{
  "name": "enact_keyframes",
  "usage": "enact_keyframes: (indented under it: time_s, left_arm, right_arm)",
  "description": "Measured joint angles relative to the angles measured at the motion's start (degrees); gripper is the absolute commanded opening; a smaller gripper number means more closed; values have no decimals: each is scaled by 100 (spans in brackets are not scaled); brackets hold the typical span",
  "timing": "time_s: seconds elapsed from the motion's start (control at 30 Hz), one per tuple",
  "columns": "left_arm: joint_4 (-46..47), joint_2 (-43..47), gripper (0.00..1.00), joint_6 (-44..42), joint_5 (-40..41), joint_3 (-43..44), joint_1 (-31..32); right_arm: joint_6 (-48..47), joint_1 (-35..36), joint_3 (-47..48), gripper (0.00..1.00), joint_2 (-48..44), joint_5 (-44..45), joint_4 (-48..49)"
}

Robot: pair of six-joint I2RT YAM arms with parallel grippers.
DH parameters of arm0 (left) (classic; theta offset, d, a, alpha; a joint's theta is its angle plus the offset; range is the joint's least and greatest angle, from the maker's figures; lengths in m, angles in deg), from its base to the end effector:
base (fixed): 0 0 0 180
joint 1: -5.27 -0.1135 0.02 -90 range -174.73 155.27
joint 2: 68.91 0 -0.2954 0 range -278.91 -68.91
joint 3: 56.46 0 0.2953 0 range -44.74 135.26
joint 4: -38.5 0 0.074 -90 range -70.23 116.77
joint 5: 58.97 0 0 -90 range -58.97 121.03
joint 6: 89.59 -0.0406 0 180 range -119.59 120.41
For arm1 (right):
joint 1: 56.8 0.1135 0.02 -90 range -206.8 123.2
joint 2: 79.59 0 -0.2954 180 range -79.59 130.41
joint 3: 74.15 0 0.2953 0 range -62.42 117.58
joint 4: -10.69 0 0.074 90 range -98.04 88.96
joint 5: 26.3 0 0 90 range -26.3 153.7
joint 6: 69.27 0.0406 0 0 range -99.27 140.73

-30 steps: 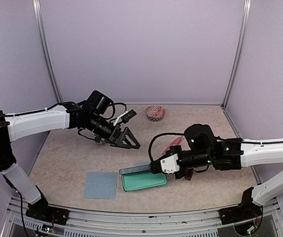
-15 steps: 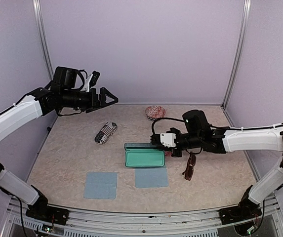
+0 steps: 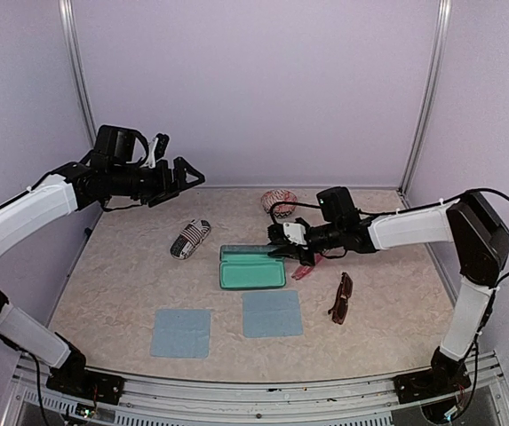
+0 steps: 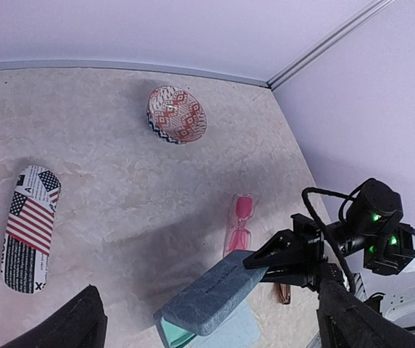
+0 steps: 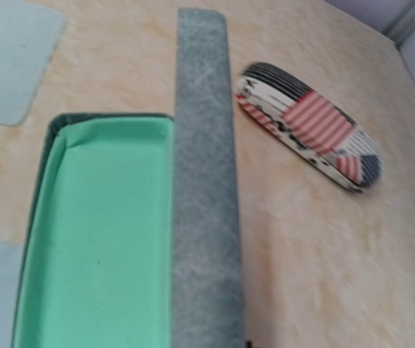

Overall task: Organize the sunglasses
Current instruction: Place the opened sunglasses case at the center of the board.

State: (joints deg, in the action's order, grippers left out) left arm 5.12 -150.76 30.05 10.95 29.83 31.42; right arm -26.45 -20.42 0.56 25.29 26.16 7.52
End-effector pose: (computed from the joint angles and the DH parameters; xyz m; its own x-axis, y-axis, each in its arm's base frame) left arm 0.3266 -0.1759 0.3745 -0.7156 -0.1661 -0.6785 0.3794 0.7231 -0.5772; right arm 0.3395 0.2808 0.1922 0.3448 -0.4684 -0.8135 -0.9228 -0.0104 -0.3852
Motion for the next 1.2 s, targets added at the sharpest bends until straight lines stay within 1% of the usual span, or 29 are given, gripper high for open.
enact_keyframes:
  time_s: [0.3, 0.67, 0.93, 1.2]
  left_arm:
    - [153, -103, 99, 101, -22, -116, -15]
    - [341, -184, 99, 192, -125, -319, -35]
    - [452, -210, 99, 234, -203, -442, -35]
    - [503, -212, 99, 232, -269, -479, -46]
  right_arm:
    - [-37, -81, 291, 0, 389, -533, -7]
    - [-35, -131, 330, 0, 774, -756, -4]
    - [61, -142, 555, 0, 1040, -914, 46]
    - [188, -162, 935, 0, 1158, -765, -50]
